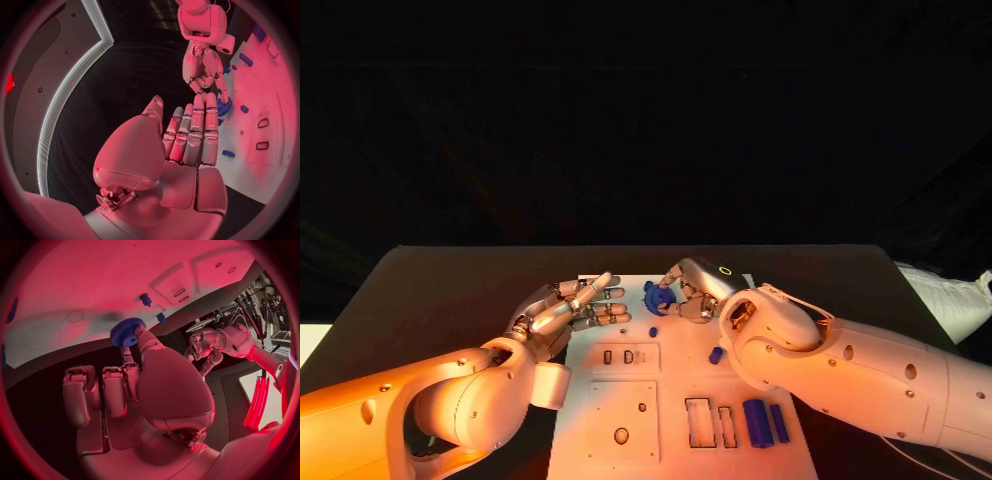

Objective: Assemble the parts on the task board

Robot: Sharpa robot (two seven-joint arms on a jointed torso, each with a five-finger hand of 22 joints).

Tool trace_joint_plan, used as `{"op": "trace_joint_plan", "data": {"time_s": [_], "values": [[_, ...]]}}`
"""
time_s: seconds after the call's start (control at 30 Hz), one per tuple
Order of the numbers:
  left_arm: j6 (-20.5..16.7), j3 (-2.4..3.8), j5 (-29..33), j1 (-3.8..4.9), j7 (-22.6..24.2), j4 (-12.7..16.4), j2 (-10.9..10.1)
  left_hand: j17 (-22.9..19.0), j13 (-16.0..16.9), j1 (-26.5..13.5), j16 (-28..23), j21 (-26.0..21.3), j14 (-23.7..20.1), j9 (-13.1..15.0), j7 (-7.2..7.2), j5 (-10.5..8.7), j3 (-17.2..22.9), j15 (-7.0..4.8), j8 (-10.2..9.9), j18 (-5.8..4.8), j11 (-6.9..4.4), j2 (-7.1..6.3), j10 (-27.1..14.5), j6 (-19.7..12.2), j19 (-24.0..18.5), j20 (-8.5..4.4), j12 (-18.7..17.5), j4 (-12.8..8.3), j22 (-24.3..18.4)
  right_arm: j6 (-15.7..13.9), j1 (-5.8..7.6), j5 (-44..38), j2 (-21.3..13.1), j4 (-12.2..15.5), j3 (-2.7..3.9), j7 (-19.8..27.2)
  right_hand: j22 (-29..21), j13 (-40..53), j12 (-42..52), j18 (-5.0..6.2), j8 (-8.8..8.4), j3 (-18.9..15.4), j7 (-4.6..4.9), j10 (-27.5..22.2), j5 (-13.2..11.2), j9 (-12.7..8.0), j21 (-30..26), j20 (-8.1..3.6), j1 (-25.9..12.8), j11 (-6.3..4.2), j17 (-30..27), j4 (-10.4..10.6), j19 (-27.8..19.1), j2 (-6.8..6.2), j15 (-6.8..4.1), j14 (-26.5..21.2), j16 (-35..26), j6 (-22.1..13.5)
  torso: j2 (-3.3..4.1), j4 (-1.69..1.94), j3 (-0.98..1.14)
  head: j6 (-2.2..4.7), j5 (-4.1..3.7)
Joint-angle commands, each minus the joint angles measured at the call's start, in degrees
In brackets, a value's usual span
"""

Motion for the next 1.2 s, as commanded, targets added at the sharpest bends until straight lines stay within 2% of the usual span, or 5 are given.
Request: {"op": "trace_joint_plan", "data": {"time_s": [0.03, 0.4, 0.8, 1.03, 1.2], "values": [[1.21, 0.04, 0.04, 0.06, 0.34, 0.16, 0.07, 0.05, -0.08, 0.37, -0.37, 0.22, 0.42, -0.06, 0.34, 0.1, -0.08, -0.07, -0.36, 0.63, 0.41, 0.16, -0.06, 0.11, 0.31, 0.12, -0.31, -0.35, -0.08, -0.44, -0.49, -2.32, 1.26, -1.09, -0.03, 0.16, 11.63, 5.78, -0.22, -0.39, 0.08, 0.31, -1.55, 1.4, 0.29, 1.46, 0.36, -0.44, 0.41, -0.27, 7.73, -0.03, 3.48, 1.28, -0.15, 4.52, 0.33, 1.69, 0.07, 0.0, 0.0, -0.19, 0.25], [1.22, 0.04, 0.04, 0.06, 0.33, 0.02, 0.12, 0.05, -0.08, 0.37, -0.37, 0.22, 0.42, -0.06, 0.34, 0.1, -0.08, -0.07, -0.36, 0.63, 0.41, 0.16, -0.06, 0.11, 0.31, 0.12, -0.31, -0.35, -0.08, 0.17, -1.06, -2.84, 5.63, -5.95, -0.2, -0.18, 11.62, 5.8, -0.25, -0.39, -0.09, 0.45, -1.46, 1.4, 0.24, 1.43, 0.35, -0.41, 0.23, -0.2, 7.66, -0.01, 3.47, 1.2, -0.11, 4.51, 0.3, 1.53, 0.08, -0.12, 0.12, -0.51, 0.46], [1.27, 0.04, 0.04, 0.06, 0.24, -0.13, 0.22, 0.05, -0.08, 0.37, -0.37, 0.22, 0.42, -0.06, 0.34, 0.1, -0.08, -0.07, -0.36, 0.63, 0.41, 0.16, -0.06, 0.11, 0.31, 0.12, -0.31, -0.35, -0.08, 1.28, -0.86, -3.13, 6.99, -7.31, -0.22, -0.61, 11.64, 5.71, -0.5, -0.4, -0.57, 0.71, -1.2, 1.3, 0.14, 1.35, 0.36, -0.31, -0.31, 0.01, 7.53, 0.09, 3.48, 0.87, 0.05, 4.48, 0.22, 1.04, 0.03, -0.26, 0.23, -0.77, 0.59], [1.28, 0.04, 0.04, 0.06, 0.2, -0.11, 0.2, 0.05, -0.08, 0.37, -0.37, 0.22, 0.42, -0.06, 0.34, 0.1, -0.08, -0.07, -0.36, 0.63, 0.41, 0.16, -0.06, 0.11, 0.31, 0.12, -0.31, -0.35, -0.08, 4.2, -0.73, -2.79, 7.36, -7.82, -0.22, -0.71, 11.37, 3.55, -3.72, -0.33, -3.9, -0.16, 0.47, -0.14, -0.73, 0.33, 0.23, 0.5, -3.28, 1.43, 7.16, 1.27, 3.24, -1.29, 1.19, 4.38, 0.01, -3.39, 0.01, -0.26, 0.23, -0.86, 0.6], [1.27, 0.04, 0.04, 0.06, 0.17, -0.08, 0.15, 0.05, -0.08, 0.37, -0.37, 0.22, 0.42, -0.06, 0.34, 0.1, -0.08, -0.07, -0.36, 0.63, 0.41, 0.16, -0.06, 0.11, 0.31, 0.12, -0.31, -0.35, -0.08, 5.37, -0.66, -2.2, 7.45, -8.05, -0.22, -0.64, 11.23, 2.98, -4.75, -0.29, -4.17, -2.46, 1.04, -0.6, -2.0, -0.28, 0.16, 1.34, -7.29, 2.11, 7.2, 3.76, 3.11, -2.46, 1.89, 4.38, 0.01, -5.71, 0.03, -0.27, 0.24, -0.88, 0.51]]}}
